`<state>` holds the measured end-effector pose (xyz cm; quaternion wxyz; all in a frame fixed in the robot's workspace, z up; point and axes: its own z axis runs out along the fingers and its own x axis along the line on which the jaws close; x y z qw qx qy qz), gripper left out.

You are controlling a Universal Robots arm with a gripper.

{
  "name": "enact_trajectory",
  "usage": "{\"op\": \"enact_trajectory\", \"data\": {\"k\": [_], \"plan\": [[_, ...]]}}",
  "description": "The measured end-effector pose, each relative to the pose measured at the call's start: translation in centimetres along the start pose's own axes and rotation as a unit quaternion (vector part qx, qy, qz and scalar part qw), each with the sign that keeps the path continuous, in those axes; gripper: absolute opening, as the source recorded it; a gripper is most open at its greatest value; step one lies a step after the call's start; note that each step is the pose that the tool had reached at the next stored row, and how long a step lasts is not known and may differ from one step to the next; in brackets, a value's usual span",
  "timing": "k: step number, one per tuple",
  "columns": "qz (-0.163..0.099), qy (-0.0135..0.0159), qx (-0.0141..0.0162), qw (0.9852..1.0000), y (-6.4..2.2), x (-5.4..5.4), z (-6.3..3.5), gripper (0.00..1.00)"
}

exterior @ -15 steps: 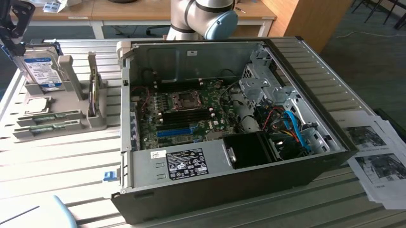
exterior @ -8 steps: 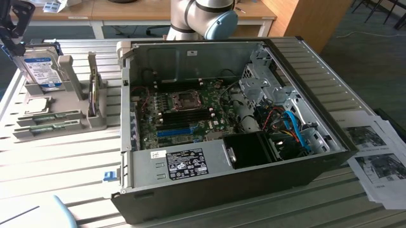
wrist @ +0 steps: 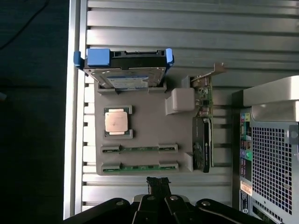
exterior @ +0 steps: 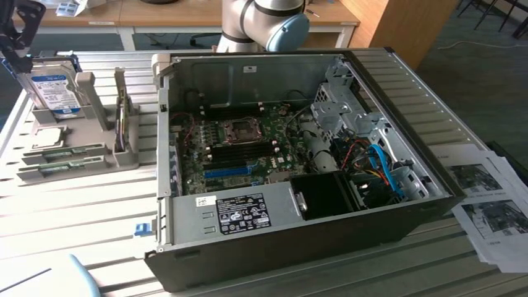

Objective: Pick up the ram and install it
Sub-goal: 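Pick up the ram and move it above insertion slot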

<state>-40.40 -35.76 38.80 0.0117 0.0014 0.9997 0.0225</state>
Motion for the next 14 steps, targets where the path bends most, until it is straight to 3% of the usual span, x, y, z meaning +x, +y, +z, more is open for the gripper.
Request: {"op": "enact_trajectory", "data": {"k": [7, 14], "plan": [[-0.029, 0.0013, -0.0007, 0.9996, 0.00, 0.00, 0.01, 0.09], [-0.065, 0.0029, -0.0015, 0.9979, 0.00, 0.00, 0.01, 0.09]]}}
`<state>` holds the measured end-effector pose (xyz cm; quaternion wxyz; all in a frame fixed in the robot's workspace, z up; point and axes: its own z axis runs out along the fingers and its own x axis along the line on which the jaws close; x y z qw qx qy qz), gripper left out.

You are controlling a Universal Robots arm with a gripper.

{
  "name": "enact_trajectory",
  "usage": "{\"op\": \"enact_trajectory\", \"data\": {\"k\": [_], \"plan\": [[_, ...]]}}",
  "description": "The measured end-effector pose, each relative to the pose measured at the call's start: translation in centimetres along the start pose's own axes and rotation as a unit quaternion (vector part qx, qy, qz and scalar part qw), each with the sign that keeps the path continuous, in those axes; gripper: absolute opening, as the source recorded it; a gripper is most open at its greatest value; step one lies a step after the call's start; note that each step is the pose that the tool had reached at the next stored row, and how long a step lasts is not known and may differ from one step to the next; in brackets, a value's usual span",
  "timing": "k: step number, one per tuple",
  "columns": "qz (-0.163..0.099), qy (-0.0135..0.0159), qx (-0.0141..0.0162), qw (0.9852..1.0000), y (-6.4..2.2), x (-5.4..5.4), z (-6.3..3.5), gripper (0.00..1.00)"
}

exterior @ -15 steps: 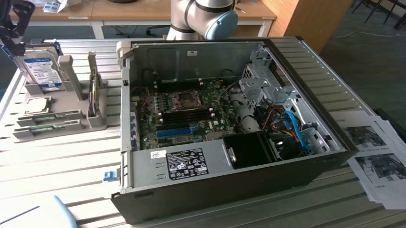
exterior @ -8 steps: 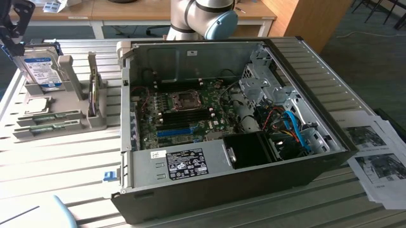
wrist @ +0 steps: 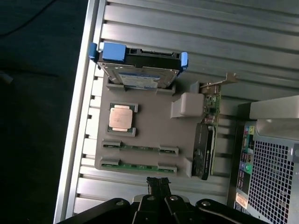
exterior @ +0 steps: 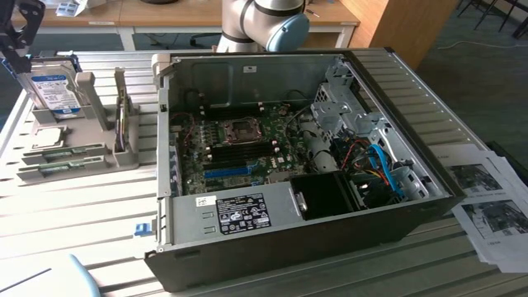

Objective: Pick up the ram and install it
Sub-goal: 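Pick up the ram and move it above insertion slot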

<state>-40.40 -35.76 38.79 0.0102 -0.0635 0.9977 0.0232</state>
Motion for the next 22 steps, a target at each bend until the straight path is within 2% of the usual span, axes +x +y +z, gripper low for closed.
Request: {"op": "enact_trajectory", "data": {"k": [6, 11, 17, 22], "plan": [[-0.033, 0.0015, -0.0007, 0.9995, 0.00, 0.00, 0.00, 0.09], [-0.060, 0.0027, -0.0014, 0.9982, 0.00, 0.00, 0.01, 0.09], [-0.092, 0.0042, -0.0021, 0.9957, 0.00, 0.00, 0.01, 0.09], [-0.120, 0.0054, -0.0028, 0.9928, 0.00, 0.00, 0.01, 0.09]]}}
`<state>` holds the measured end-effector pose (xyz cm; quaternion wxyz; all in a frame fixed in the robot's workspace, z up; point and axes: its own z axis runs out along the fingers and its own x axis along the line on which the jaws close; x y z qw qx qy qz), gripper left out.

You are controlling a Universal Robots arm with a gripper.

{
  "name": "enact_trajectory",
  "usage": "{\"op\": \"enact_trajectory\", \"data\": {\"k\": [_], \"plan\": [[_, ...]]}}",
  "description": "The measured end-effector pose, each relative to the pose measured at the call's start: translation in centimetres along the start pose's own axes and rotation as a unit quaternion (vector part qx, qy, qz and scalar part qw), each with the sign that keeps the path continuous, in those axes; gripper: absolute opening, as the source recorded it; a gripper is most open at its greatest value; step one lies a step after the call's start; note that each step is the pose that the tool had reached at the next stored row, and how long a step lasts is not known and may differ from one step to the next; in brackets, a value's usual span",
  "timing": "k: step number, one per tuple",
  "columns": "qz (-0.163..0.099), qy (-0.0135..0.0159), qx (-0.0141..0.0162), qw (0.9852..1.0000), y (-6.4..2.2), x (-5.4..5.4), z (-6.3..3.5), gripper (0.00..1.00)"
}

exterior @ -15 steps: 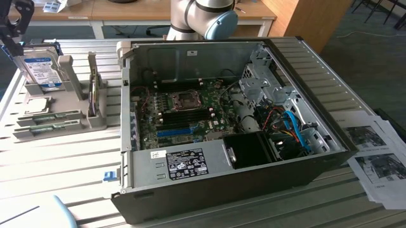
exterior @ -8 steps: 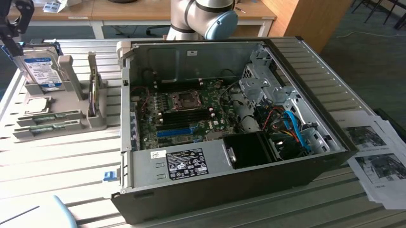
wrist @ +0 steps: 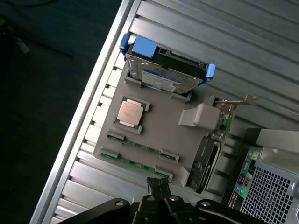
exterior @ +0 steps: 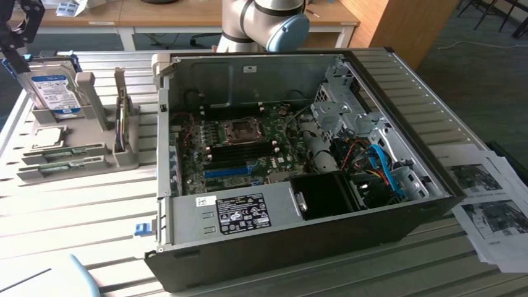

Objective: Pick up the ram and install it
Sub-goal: 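Pick up the ram and move it above insertion slot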

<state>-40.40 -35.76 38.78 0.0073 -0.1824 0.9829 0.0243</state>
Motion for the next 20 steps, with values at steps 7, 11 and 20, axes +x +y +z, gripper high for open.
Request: {"op": "enact_trajectory", "data": {"k": [7, 11, 20], "plan": [[-0.042, 0.0019, -0.0010, 0.9991, 0.00, 0.00, 0.01, 0.09], [-0.067, 0.0030, -0.0016, 0.9978, 0.00, 0.00, 0.01, 0.09], [-0.125, 0.0056, -0.0029, 0.9921, 0.00, 0.00, 0.01, 0.09]]}}
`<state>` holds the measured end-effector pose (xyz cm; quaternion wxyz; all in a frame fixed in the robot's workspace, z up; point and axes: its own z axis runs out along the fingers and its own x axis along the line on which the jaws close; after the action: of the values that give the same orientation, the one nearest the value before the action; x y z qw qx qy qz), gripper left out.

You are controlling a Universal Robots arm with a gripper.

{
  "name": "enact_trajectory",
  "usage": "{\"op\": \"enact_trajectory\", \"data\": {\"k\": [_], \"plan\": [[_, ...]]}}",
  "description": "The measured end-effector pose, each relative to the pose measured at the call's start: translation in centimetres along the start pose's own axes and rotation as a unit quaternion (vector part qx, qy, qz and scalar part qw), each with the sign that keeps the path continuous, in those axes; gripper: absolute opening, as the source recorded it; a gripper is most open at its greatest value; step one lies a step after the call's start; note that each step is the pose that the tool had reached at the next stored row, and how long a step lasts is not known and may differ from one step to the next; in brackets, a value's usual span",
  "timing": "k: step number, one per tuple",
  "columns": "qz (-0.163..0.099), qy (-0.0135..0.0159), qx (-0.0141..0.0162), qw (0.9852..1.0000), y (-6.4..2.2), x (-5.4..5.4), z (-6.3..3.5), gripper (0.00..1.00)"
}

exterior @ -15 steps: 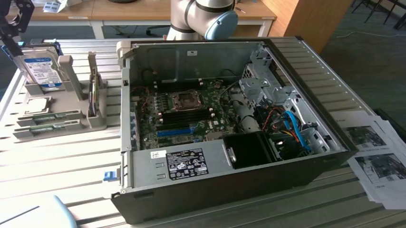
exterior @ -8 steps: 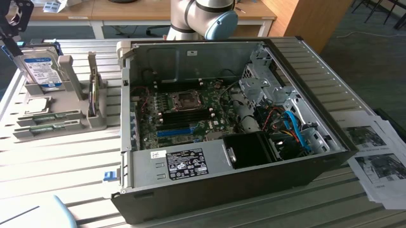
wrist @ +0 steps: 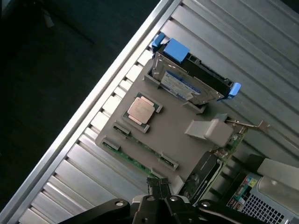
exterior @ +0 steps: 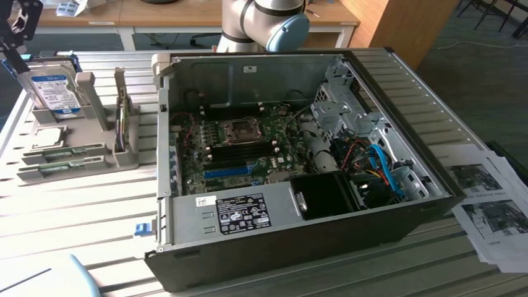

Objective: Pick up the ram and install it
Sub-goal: 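Pick up the ram and move it above insertion slot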

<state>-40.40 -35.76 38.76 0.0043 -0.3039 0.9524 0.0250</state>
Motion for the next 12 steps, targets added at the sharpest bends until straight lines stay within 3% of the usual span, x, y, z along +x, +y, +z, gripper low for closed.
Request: {"op": "enact_trajectory", "data": {"k": [6, 12], "plan": [[-0.040, 0.0019, -0.0009, 0.9992, 0.00, 0.00, 0.00, 0.09], [-0.079, 0.0036, -0.0018, 0.9969, 0.00, 0.00, 0.01, 0.09]]}}
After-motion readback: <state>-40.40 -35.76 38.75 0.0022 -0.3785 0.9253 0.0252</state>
